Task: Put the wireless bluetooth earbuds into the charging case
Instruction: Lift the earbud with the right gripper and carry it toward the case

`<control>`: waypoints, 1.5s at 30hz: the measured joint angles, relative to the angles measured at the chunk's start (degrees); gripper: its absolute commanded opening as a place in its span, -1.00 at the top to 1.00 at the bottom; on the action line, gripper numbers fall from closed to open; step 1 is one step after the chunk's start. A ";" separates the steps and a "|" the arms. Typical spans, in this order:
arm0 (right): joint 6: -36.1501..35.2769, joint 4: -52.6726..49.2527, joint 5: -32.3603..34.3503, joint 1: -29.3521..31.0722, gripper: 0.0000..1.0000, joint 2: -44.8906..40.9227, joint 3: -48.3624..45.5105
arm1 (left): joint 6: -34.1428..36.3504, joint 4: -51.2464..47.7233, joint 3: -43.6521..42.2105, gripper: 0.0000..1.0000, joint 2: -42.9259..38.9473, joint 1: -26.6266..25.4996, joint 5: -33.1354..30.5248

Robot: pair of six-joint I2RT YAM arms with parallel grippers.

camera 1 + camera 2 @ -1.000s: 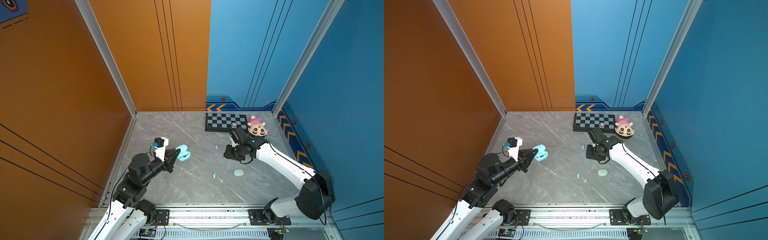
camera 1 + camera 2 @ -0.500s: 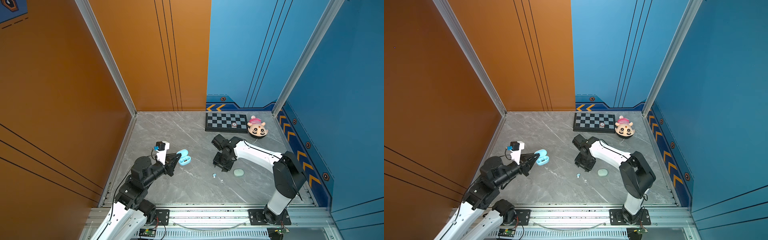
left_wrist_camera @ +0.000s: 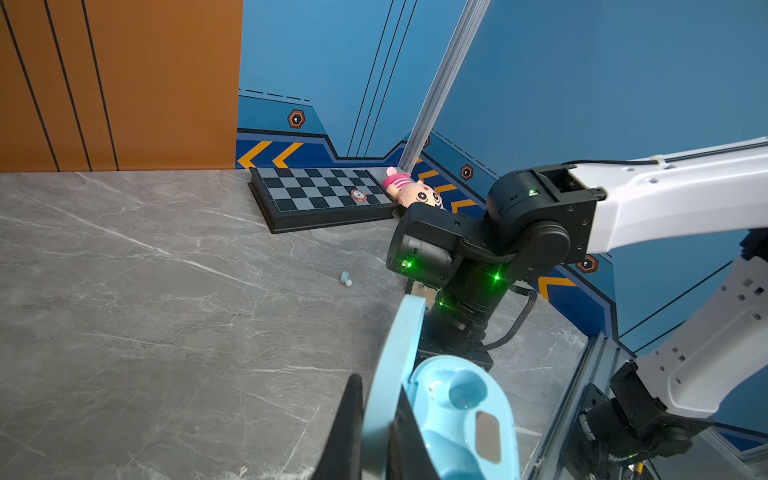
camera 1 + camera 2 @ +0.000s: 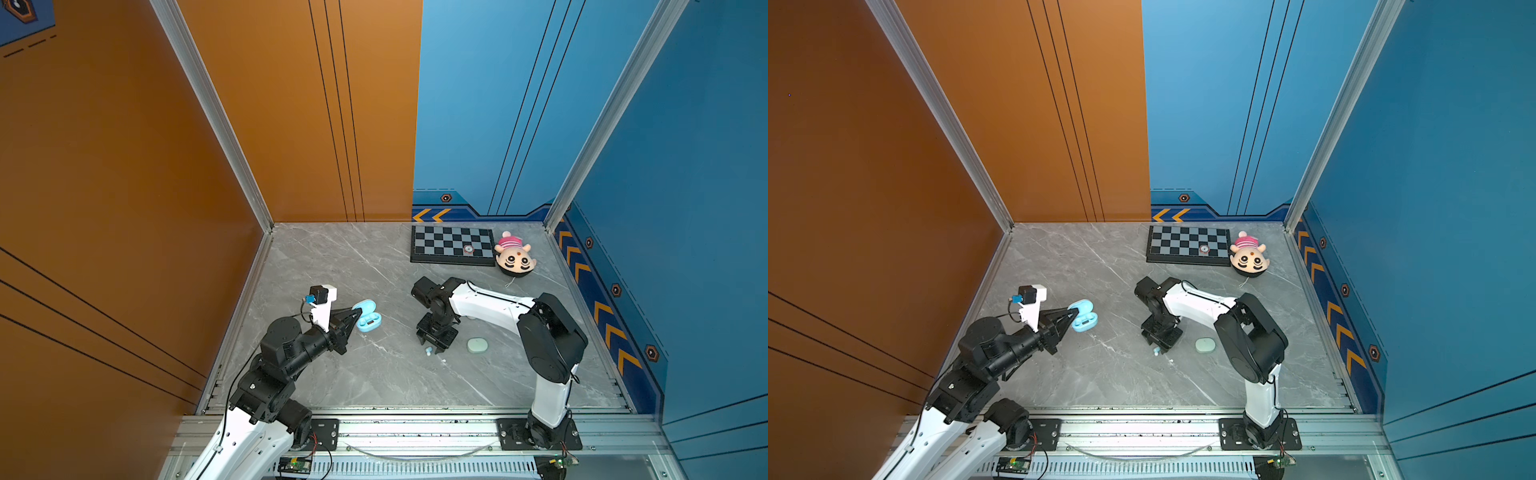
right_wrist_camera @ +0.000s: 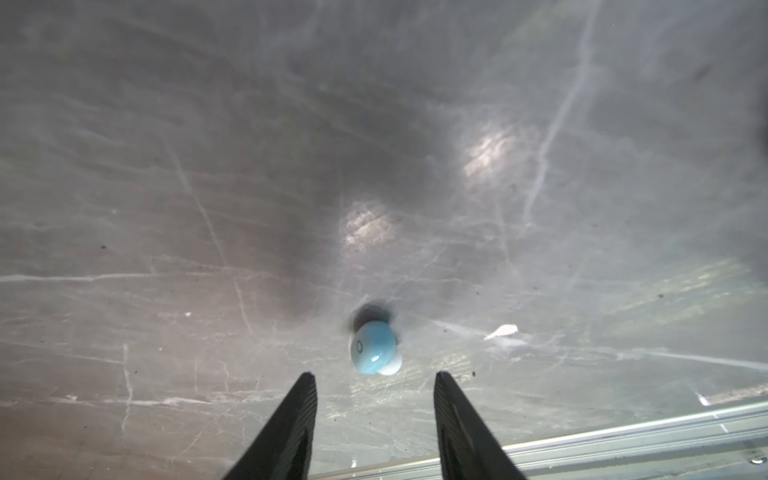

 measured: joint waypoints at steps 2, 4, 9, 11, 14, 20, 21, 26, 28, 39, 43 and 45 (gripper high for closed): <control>0.33 0.00 -0.31 0.00 0.11 0.63 0.00 | 0.02 0.09 -0.02 1.00 -0.09 0.00 -0.02; 0.39 -0.02 -0.39 0.00 0.17 0.96 0.02 | 0.02 0.17 -0.02 1.00 -0.31 0.00 -0.02; 0.22 -0.09 -0.26 0.00 0.24 2.80 1.09 | 0.02 0.24 -0.02 1.00 -0.55 0.00 -0.04; 0.11 -0.11 -0.17 0.00 0.25 3.69 1.42 | 0.02 0.22 -0.02 1.00 -0.61 0.00 -0.04; -0.35 -0.37 0.26 -0.07 0.28 4.15 2.21 | 0.02 0.22 -0.02 1.00 -0.76 0.00 -0.07; -1.60 -0.44 1.11 -0.39 0.37 4.83 3.26 | 0.02 0.22 -0.02 1.00 -0.74 0.00 -0.24; -1.81 -0.44 1.29 -0.39 0.38 4.92 3.39 | 0.02 0.22 -0.02 1.00 -0.74 0.00 -0.24; -2.47 -0.39 1.57 -0.39 0.51 5.07 3.61 | 0.02 0.22 -0.02 1.00 -0.74 0.00 -0.24; -2.71 -0.39 1.60 -0.39 0.54 5.07 3.61 | 0.04 0.22 0.00 1.00 -0.74 0.00 -0.24; -4.20 -0.46 1.05 -0.87 0.73 5.18 3.63 | 0.07 0.20 0.00 1.00 -0.63 0.00 -0.33; -5.22 -0.48 0.72 -1.14 0.79 5.16 3.63 | 0.07 0.20 0.00 1.00 -0.59 0.00 -0.46; -6.78 -0.52 0.83 -1.36 0.80 5.18 3.85 | 0.07 0.22 0.00 1.00 -0.35 0.00 -0.44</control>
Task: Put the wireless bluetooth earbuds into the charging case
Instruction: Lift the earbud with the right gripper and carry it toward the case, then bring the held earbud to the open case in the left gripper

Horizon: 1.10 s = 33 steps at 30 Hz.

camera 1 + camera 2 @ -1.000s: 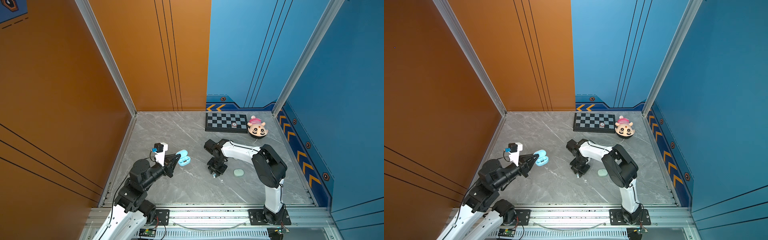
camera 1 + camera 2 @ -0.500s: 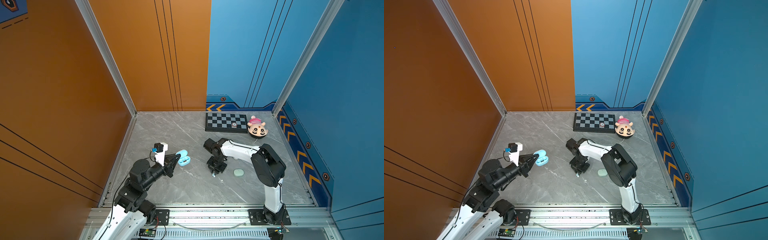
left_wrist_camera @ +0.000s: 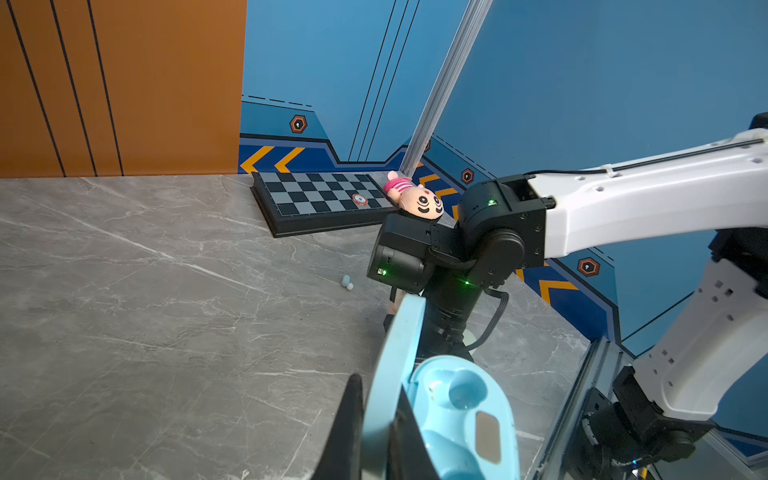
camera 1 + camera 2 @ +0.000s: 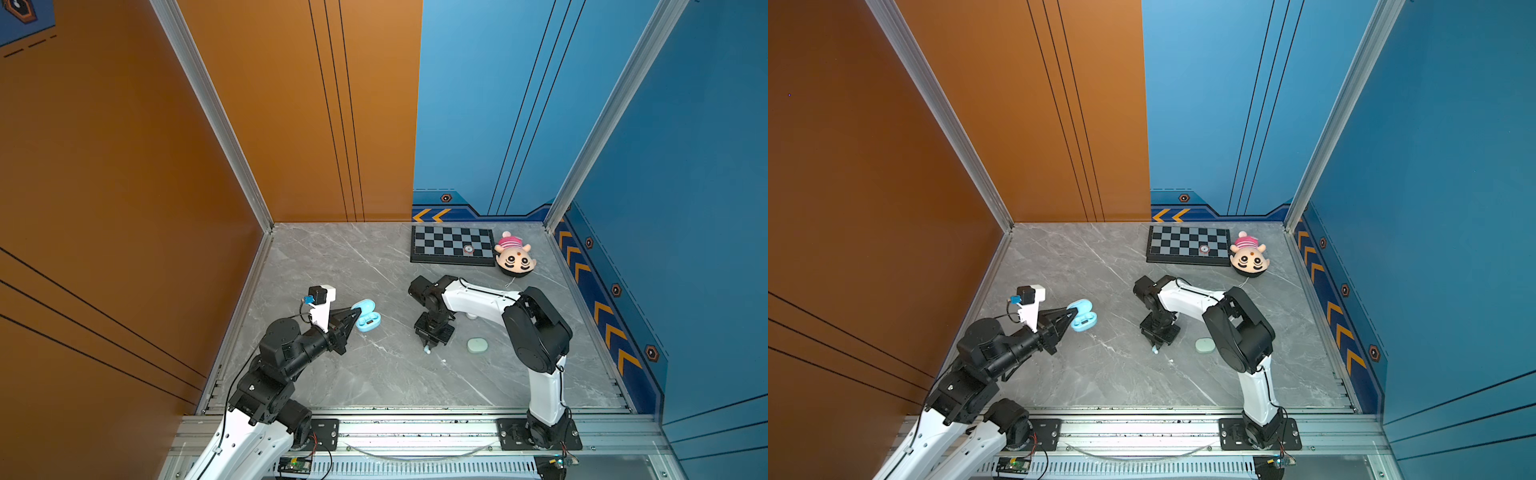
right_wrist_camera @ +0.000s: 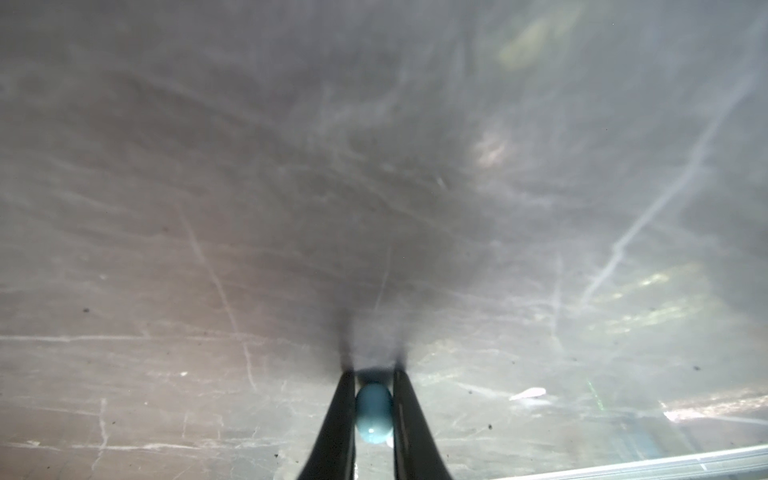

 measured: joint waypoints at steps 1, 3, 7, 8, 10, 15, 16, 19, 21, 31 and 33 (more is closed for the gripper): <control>-1.03 -0.02 0.35 -0.15 0.80 0.00 0.31 | 0.00 0.02 0.00 1.00 0.24 0.00 0.00; -4.22 -0.26 0.96 -0.59 0.80 0.02 1.81 | -0.02 0.11 0.00 1.00 1.03 0.00 0.04; -11.74 0.57 0.94 -2.45 0.83 -1.36 4.96 | -0.09 1.88 0.00 1.00 3.28 0.00 0.59; -13.86 1.07 0.79 -3.26 0.83 -2.56 5.03 | -0.28 2.93 0.00 1.00 4.07 0.00 0.76; -18.03 1.70 -0.26 -5.11 0.87 -5.62 5.05 | -0.68 5.11 0.00 1.00 5.79 0.00 1.42; -28.15 5.33 -7.21 -10.69 0.90 -15.67 4.96 | -0.59 11.45 0.09 1.00 11.34 0.04 4.11; -29.49 6.27 -9.18 -11.69 0.90 -17.29 4.79 | -0.44 12.35 0.15 1.00 12.44 0.04 4.63; -33.44 8.68 -16.15 -14.49 0.90 -21.59 4.15 | 0.37 14.23 0.94 1.00 16.22 0.04 6.56; -35.50 9.97 -21.22 -15.82 0.90 -23.58 4.00 | 1.31 15.19 1.95 1.00 18.32 0.07 8.02; -38.10 15.30 -37.99 -15.89 0.90 -29.44 3.98 | 6.95 17.68 8.15 1.00 24.57 1.25 16.92; -37.75 17.05 -40.11 -15.08 0.90 -30.53 3.98 | 7.17 17.79 9.60 1.00 26.12 1.29 18.51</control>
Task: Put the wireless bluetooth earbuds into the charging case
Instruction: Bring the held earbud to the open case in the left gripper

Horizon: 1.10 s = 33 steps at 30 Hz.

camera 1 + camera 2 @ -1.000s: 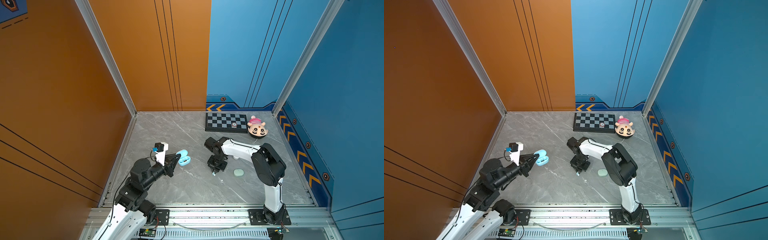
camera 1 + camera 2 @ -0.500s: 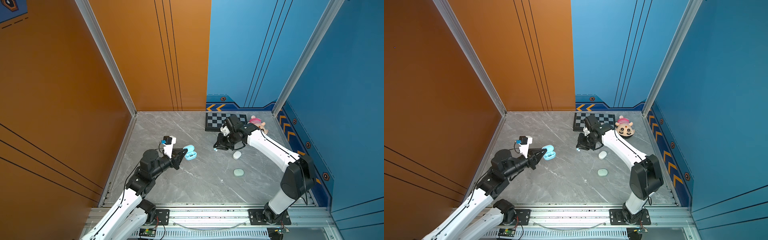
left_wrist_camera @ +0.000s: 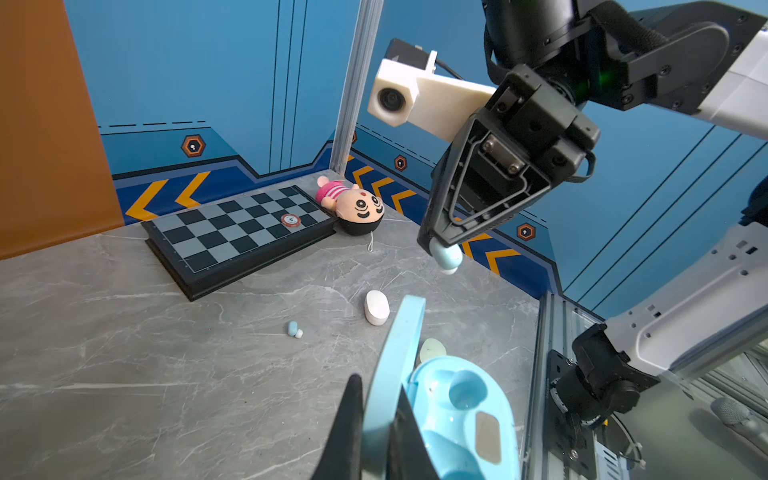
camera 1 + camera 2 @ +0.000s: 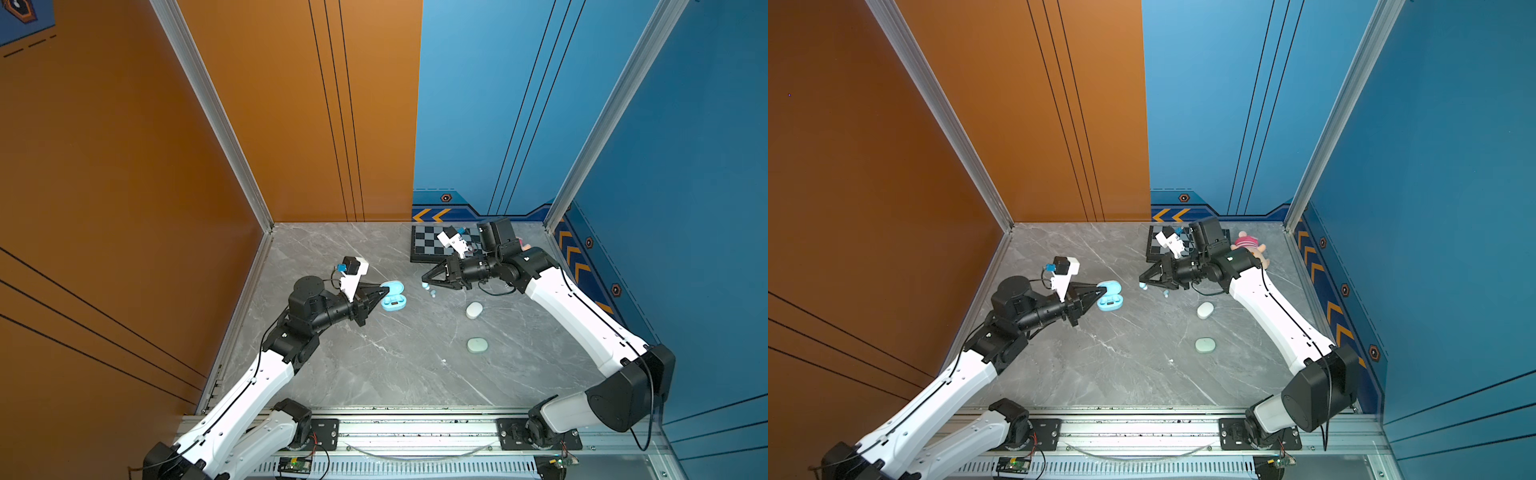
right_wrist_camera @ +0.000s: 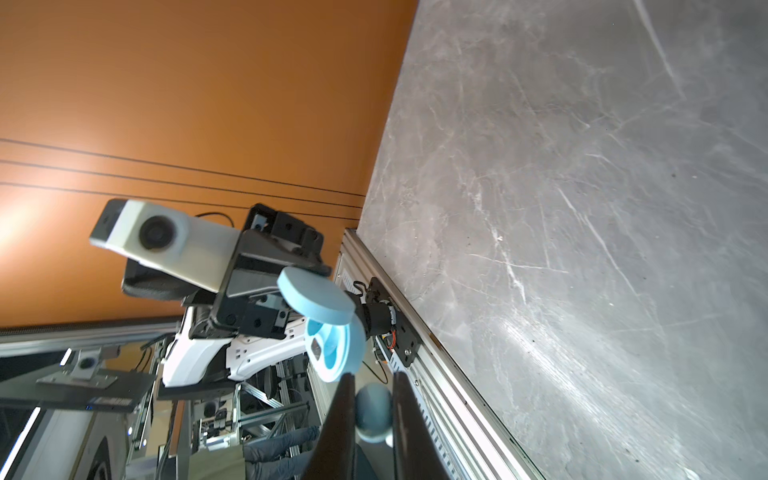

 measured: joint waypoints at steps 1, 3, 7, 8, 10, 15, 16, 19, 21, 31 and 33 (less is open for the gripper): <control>0.17 0.81 -0.87 0.50 0.90 -0.42 0.00 | 0.11 0.11 0.57 1.00 0.57 0.00 0.55; 0.76 2.29 -2.34 1.79 0.88 -1.09 0.00 | 0.39 0.35 1.62 1.00 1.57 0.00 1.55; 1.38 4.22 -4.26 4.07 0.87 -1.81 0.00 | 0.63 0.57 3.17 1.00 2.62 0.00 2.80; 1.40 4.39 -4.59 4.50 0.88 -1.88 0.00 | 0.61 0.66 3.50 1.00 2.82 0.00 3.02; 1.40 4.70 -4.63 5.03 0.87 -1.90 0.00 | 0.61 0.74 4.11 1.00 3.15 0.00 3.48; 1.38 4.94 -4.57 5.86 0.87 -1.90 0.00 | 0.57 0.96 4.94 1.00 3.48 -0.02 4.42; 1.38 5.11 -4.57 5.99 0.87 -1.90 0.00 | 0.57 1.01 5.05 1.00 3.52 -0.02 4.52; 1.36 5.29 -4.55 6.40 0.88 -1.90 0.00 | 0.57 1.16 5.18 1.00 3.63 -0.07 4.72; 1.36 5.29 -4.42 6.54 0.88 -1.90 0.04 | 0.57 1.18 5.18 1.00 3.63 -0.13 4.74; 1.33 5.70 -3.26 6.69 0.90 -1.55 1.18 | 0.55 1.18 5.22 1.00 3.63 -0.57 5.22; 1.33 5.73 -2.75 6.69 0.90 -1.22 1.42 | 0.55 1.18 5.22 1.00 3.67 -0.61 5.33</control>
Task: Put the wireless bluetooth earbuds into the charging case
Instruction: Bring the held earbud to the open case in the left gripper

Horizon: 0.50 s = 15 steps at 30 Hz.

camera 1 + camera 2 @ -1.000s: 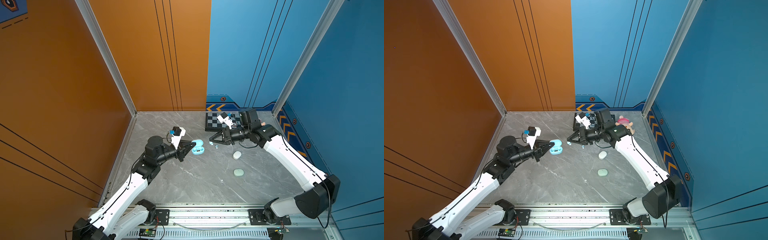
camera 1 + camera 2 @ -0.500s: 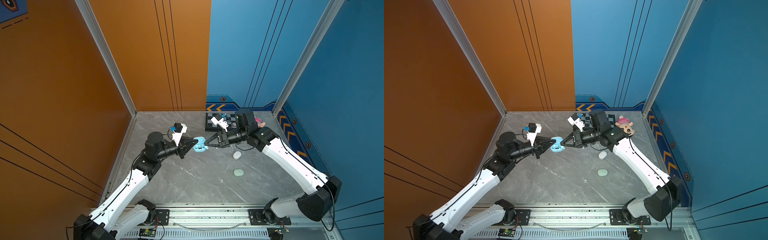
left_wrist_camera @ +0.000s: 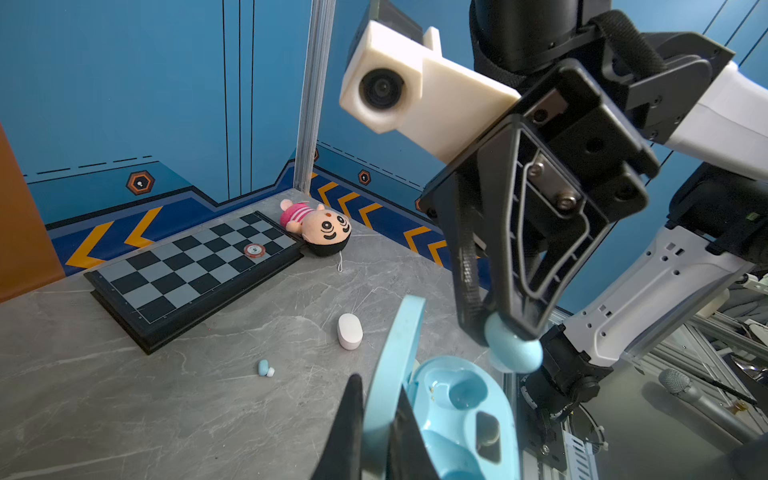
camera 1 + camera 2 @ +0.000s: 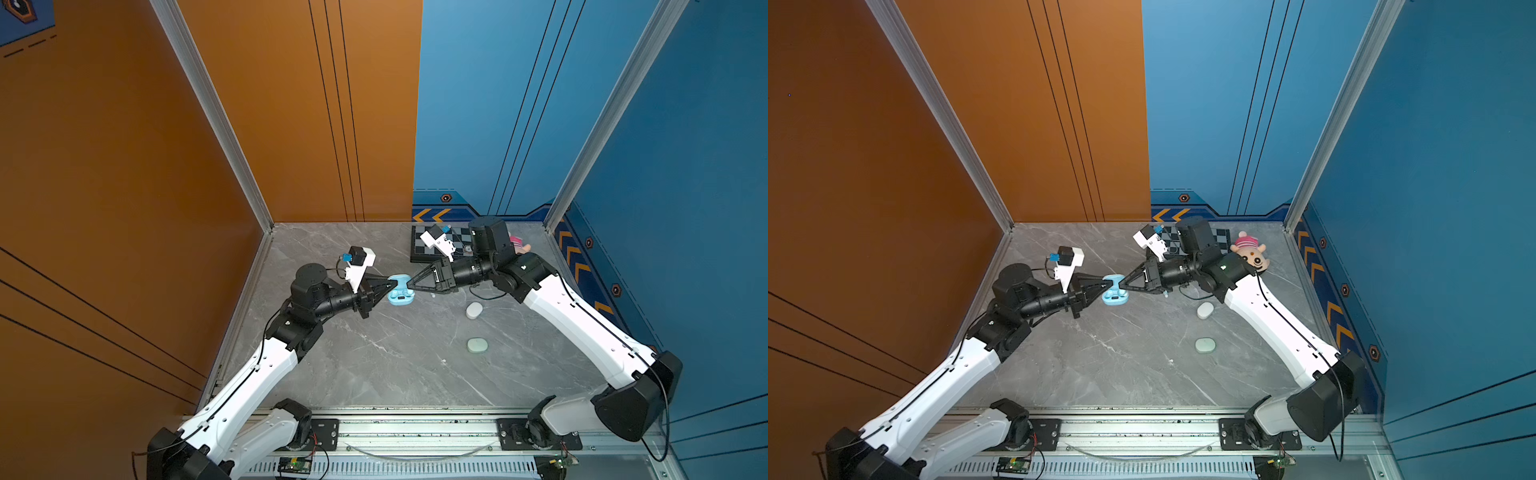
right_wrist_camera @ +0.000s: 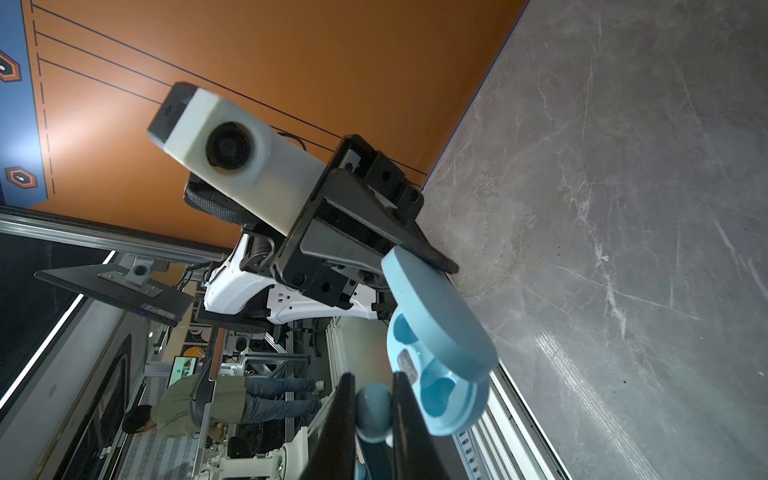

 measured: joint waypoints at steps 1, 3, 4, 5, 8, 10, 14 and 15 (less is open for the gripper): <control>0.00 0.02 0.31 0.00 0.90 0.15 0.02 | 0.00 -0.02 0.00 1.00 0.02 -0.02 0.02; 0.00 -0.02 0.46 0.04 0.89 0.37 0.02 | 0.00 0.00 0.00 1.00 0.07 -0.22 0.02; -0.02 -0.02 0.59 0.07 0.89 0.44 0.02 | -0.02 0.00 0.00 1.00 0.07 -0.33 0.02; -0.02 -0.02 0.74 0.07 0.89 0.50 0.02 | -0.02 0.04 0.00 1.00 0.07 -0.44 0.02; -0.09 0.00 1.29 0.15 0.88 0.52 0.02 | -0.02 0.07 0.00 1.00 0.07 -0.48 0.02; -0.17 0.00 1.70 0.33 0.88 0.55 0.02 | -0.04 0.22 0.00 1.00 0.07 -0.59 0.00; -0.20 0.00 1.88 0.81 0.87 0.70 0.02 | -0.17 0.42 0.00 1.00 0.07 -0.66 0.00; -0.22 -0.02 1.88 0.87 0.87 0.72 0.00 | -0.17 0.44 0.00 1.00 0.07 -0.68 0.00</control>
